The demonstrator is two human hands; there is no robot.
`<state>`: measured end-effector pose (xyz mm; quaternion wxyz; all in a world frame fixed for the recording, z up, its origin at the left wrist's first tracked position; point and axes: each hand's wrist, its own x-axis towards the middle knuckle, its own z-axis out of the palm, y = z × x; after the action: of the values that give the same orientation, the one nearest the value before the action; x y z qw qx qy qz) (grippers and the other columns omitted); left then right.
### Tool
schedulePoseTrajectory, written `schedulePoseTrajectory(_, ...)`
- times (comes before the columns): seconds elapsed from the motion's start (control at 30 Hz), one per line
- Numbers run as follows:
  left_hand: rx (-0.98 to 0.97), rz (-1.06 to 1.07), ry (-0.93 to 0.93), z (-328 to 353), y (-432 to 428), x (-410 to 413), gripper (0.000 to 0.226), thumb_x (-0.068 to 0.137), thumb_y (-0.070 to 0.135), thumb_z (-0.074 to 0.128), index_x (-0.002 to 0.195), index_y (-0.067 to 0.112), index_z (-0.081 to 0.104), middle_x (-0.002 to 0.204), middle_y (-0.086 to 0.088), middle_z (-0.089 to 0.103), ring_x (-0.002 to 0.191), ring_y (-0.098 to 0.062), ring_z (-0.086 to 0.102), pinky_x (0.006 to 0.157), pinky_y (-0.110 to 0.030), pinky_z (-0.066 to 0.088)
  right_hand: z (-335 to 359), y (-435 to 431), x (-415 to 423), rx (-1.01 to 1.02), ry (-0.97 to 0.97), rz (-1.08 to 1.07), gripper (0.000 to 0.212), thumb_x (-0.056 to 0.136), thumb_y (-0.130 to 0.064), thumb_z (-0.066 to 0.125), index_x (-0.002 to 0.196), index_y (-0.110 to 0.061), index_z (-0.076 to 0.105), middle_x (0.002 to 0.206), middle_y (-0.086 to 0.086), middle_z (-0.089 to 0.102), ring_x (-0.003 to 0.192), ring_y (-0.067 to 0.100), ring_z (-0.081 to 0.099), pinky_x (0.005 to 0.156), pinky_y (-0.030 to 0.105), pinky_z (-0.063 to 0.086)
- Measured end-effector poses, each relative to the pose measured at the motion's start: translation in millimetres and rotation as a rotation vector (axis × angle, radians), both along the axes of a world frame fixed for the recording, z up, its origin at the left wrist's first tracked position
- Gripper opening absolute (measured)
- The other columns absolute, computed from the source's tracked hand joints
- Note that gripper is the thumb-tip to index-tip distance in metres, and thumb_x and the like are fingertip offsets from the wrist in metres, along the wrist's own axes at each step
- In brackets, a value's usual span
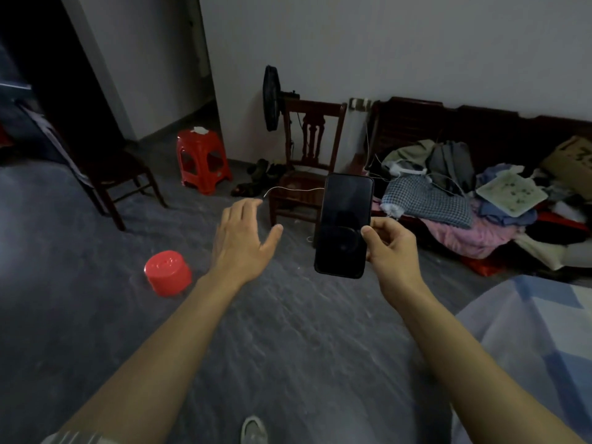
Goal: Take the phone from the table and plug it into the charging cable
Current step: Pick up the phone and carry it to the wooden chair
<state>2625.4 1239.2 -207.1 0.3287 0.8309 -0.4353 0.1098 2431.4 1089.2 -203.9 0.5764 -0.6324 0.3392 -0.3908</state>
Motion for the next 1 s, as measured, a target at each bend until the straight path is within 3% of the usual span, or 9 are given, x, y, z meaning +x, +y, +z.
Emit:
schedulePoseTrajectory(0.17, 0.051, -0.092, 0.039, -11, -56, 92, 0.062, 0.087, 0.053, 0.048, 0.135, 0.013, 0.044, 0.137, -0.008, 0.049, 0.122, -0.026, 0.044, 0.100, -0.042, 0.041, -4, -42, 88, 0.001, 0.034, -0.058, 0.013, 0.095, -0.012, 0.057, 0.093, -0.013, 0.070, 0.075, -0.003, 0.072, 0.068, 0.007, 0.067, 0.058, 0.023, 0.051)
schedulePoseTrajectory(0.57, 0.104, -0.186, 0.033, -20, -214, 270, 0.061, 0.089, 0.051, 0.050, 0.137, 0.015, 0.043, 0.139, -0.006, 0.048, 0.126, -0.025, 0.042, 0.103, -0.045, 0.040, -14, -179, 254, 0.041, 0.044, -0.171, 0.020, 0.094, -0.014, 0.058, 0.082, -0.023, 0.070, 0.073, -0.004, 0.071, 0.071, 0.014, 0.067, 0.070, 0.039, 0.058)
schedulePoseTrajectory(0.73, 0.147, -0.216, 0.025, -28, -306, 340, 0.060, 0.089, 0.048, 0.053, 0.136, 0.013, 0.044, 0.139, -0.007, 0.048, 0.126, -0.026, 0.041, 0.104, -0.046, 0.039, -24, -269, 324, 0.071, 0.029, -0.209, 0.014, 0.094, -0.013, 0.058, 0.093, -0.017, 0.072, 0.089, 0.011, 0.075, 0.079, 0.023, 0.072, 0.074, 0.039, 0.061)
schedulePoseTrajectory(0.87, 0.164, -0.244, 0.037, -27, -375, 388, 0.058, 0.090, 0.045, 0.056, 0.137, 0.013, 0.044, 0.139, -0.008, 0.048, 0.126, -0.026, 0.042, 0.104, -0.044, 0.039, -23, -337, 377, 0.130, 0.024, -0.242, 0.012, 0.095, -0.013, 0.059, 0.092, -0.018, 0.070, 0.081, 0.005, 0.071, 0.074, 0.018, 0.067, 0.068, 0.032, 0.057)
schedulePoseTrajectory(1.0, 0.156, -0.246, 0.045, -21, -432, 438, 0.059, 0.090, 0.047, 0.056, 0.138, 0.014, 0.043, 0.140, -0.006, 0.047, 0.127, -0.024, 0.041, 0.104, -0.044, 0.039, -14, -391, 426, 0.134, 0.042, -0.243, 0.012, 0.095, -0.014, 0.059, 0.091, -0.018, 0.069, 0.088, 0.019, 0.070, 0.079, 0.028, 0.066, 0.080, 0.048, 0.059)
